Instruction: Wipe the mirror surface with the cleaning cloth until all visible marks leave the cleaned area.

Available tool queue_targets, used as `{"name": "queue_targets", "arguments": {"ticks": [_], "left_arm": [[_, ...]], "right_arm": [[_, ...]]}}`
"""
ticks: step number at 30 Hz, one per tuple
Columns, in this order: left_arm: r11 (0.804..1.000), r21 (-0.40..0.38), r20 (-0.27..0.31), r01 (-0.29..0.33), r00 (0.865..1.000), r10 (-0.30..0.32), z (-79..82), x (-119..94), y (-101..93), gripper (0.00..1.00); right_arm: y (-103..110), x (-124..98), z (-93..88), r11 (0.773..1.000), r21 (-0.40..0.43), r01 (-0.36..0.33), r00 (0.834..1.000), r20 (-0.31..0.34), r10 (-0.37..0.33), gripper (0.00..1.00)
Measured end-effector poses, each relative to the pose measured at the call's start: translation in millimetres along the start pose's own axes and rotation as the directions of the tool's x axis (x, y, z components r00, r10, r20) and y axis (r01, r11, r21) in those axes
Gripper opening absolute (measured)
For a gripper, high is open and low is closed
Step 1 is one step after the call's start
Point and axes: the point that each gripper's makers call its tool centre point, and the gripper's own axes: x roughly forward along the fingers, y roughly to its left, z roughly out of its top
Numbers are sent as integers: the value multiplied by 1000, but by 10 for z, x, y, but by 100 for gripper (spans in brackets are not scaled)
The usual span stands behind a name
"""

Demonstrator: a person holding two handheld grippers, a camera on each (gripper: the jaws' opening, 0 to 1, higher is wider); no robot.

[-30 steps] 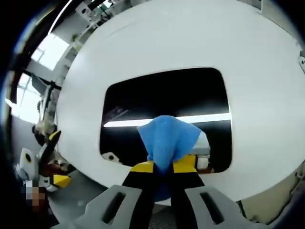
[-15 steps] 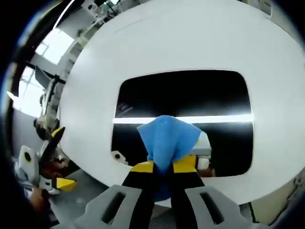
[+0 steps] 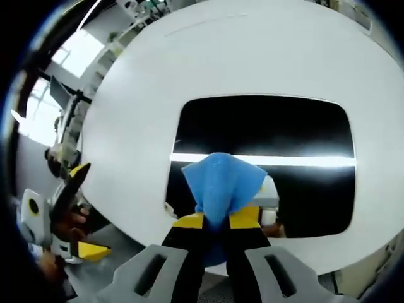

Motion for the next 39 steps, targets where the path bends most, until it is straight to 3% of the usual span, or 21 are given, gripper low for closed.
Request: {"name": "queue_targets", "arguments": {"ticks": [8,10,15,39], "left_arm": [[1000,-1,3,-8,1000,8,4,-3,14,99],[1000,-1,4,-10,1000,10,4,-4,18,99],[1000,-4,2,-16,1000,16,-1,-5,30,99],[1000,2,-1,-26,1000,26,0,-8,39,99]], "right_arm": [[266,98,-4,999,-26,-47,999,-15,47,7],[314,131,4,996,-83,-35,999,-15,34,7],[435,159,-7,993,-104,-50,999,-23,48,7],[409,129,23,992,-97,-76,997,-39,72,7]]}}
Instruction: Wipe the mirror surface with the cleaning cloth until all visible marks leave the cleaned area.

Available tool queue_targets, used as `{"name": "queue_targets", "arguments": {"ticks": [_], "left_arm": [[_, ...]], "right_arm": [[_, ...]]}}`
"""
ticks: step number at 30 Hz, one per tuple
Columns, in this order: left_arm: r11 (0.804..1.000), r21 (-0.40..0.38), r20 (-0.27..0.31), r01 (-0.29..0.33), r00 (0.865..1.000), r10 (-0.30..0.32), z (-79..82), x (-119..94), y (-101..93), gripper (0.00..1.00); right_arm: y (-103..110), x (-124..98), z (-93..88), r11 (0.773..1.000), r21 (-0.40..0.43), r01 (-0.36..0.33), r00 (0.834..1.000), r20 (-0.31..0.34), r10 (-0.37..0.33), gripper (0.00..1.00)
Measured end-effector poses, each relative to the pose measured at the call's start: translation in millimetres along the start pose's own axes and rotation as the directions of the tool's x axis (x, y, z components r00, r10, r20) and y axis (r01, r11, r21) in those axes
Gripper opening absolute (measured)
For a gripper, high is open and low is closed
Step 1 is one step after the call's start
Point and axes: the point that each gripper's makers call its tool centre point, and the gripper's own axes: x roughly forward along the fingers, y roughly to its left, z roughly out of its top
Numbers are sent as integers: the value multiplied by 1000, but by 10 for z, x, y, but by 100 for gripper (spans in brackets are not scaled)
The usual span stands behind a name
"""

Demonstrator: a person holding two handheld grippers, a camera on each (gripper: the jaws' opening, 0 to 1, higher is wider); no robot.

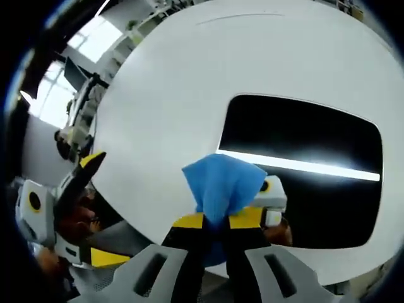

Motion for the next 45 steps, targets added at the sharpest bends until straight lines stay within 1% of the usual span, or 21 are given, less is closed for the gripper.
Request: {"name": "queue_targets", "arguments": {"ticks": [6,8,10,11,12,13,15,16,18,20,21,23,27,29,33,35,38,42,45], "left_arm": [[1000,-3,5,-3,1000,3,-1,4,18,99],[1000,-12,-3,-10,1000,10,-14,-1,26,99],[1000,-11,-5,3,1000,-4,-18,16,3,99],[1000,16,-5,26,1000,-25,-10,23,-51,99],[999,30,-8,27,1000,-27,-10,21,-63,99],[999,24,-9,27,1000,-27,-14,16,-67,99],[1000,18,-17,15,1000,-15,-30,11,-42,99],[1000,14,-17,11,1000,-10,-37,18,-25,99],[1000,5,-13,11,1000,-11,-35,14,-12,99],[1000,3,-21,15,1000,-14,-50,14,-17,99],[1000,6,-24,17,1000,-17,-51,15,-31,99],[1000,11,-32,23,999,-23,-61,23,-55,99],[999,8,-31,33,999,-33,-62,23,-68,99],[999,9,-14,40,999,-40,-31,27,-79,99],[1000,-2,-13,31,999,-31,-32,19,-51,99],[999,15,-9,38,999,-38,-19,20,-71,99],[999,12,-1,39,999,-39,-3,21,-70,99],[999,10,-9,39,999,-39,-19,26,-66,99],[999,19,-12,43,999,-42,-21,27,-77,99]], "right_arm": [[4,-5,-5,1000,-6,4,1000,-7,-4,7],[0,-4,-5,1000,-5,5,1000,-7,-5,7],[1,3,9,1000,-2,4,1000,-4,-4,7],[0,7,16,1000,-5,4,1000,-1,-4,7],[0,5,13,1000,-17,4,1000,-1,-4,6],[1,4,9,1000,-27,3,1000,1,-3,6],[-50,-11,-16,997,-65,37,999,-3,-37,6],[-36,-8,-21,996,-85,37,999,1,-37,6],[-34,-8,-16,996,-79,37,999,2,-37,6],[-39,-15,-14,997,-64,35,999,0,-35,6],[-41,-19,-16,999,-35,27,1000,2,-27,6],[-48,-23,-19,999,-23,25,1000,7,-25,6],[-44,-17,-15,999,-28,37,999,6,-36,6],[-43,-18,-8,999,-16,31,999,11,-31,6],[-38,-20,-11,999,-20,29,999,20,-29,6],[-27,-7,9,999,-31,35,999,22,-34,6],[-34,9,34,999,-27,34,999,16,-34,6],[-35,5,36,999,-20,32,999,20,-32,6],[-47,2,79,999,-12,32,999,29,-32,6]]}}
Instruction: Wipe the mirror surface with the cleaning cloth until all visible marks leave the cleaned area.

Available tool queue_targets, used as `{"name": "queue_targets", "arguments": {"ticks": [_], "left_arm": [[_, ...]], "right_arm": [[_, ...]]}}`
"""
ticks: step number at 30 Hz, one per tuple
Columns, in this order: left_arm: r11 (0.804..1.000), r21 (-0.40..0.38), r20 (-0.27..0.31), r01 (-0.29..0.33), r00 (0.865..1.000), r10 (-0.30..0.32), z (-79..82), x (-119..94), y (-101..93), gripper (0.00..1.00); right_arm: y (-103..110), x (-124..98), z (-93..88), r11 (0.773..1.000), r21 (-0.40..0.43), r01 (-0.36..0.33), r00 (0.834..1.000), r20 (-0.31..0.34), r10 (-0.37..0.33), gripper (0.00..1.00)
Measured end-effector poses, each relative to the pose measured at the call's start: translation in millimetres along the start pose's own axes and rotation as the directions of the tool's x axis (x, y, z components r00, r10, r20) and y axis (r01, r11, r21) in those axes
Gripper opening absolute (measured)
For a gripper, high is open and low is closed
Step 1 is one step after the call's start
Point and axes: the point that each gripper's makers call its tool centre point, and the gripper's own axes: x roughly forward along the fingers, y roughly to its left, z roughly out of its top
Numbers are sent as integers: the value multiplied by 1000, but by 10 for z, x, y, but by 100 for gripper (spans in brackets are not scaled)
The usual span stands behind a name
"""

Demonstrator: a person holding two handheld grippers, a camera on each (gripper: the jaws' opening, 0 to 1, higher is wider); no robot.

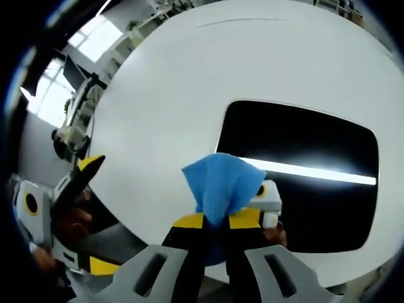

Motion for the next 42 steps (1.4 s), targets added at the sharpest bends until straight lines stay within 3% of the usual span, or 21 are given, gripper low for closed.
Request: {"name": "queue_targets", "arguments": {"ticks": [16,42], "left_arm": [[1000,-3,0,17,1000,-17,-1,2,-30,99],[1000,-8,-7,21,1000,-21,-14,5,-31,99]], "right_arm": [[-97,27,188,1000,11,20,1000,24,-20,6],[-237,141,854,996,-58,71,994,82,-67,7]]}}
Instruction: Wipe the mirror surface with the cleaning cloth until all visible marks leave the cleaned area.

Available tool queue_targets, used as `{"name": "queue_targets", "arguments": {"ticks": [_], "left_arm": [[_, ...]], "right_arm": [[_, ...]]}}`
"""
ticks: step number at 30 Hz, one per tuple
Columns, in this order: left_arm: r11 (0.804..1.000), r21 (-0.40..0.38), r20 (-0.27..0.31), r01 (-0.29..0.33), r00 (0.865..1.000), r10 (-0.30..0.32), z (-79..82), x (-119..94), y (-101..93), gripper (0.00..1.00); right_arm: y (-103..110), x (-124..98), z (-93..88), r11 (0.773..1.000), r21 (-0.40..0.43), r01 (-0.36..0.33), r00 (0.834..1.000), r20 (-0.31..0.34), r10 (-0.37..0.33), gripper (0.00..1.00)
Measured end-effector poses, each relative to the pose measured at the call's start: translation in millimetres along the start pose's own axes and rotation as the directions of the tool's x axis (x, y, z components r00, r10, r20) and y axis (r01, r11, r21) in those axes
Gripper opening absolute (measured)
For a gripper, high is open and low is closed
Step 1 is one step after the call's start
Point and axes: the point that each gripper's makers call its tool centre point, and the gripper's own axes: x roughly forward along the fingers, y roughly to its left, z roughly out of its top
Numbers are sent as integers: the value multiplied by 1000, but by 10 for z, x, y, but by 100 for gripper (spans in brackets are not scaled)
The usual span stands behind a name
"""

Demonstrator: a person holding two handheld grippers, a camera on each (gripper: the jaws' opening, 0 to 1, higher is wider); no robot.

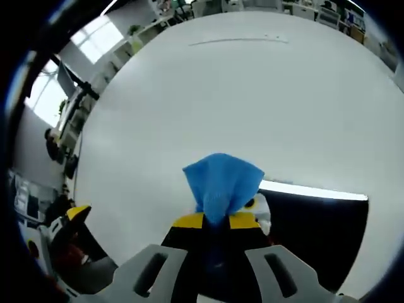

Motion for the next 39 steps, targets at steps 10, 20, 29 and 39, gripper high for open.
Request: {"name": "queue_targets", "arguments": {"ticks": [10,20,29,39], "left_arm": [[1000,-2,5,-6,1000,6,6,-3,18,99],[1000,-9,13,-13,1000,13,20,-8,30,99],[1000,-10,14,-14,1000,14,24,-7,30,99],[1000,-9,15,-18,1000,18,18,-3,49,99]], "right_arm": [[-53,40,174,1000,3,-5,1000,30,5,8],[-73,12,167,999,-16,-35,998,44,36,13],[-13,-30,182,998,-25,-63,996,61,64,14],[-87,4,215,998,-51,-25,997,71,29,12]]}}
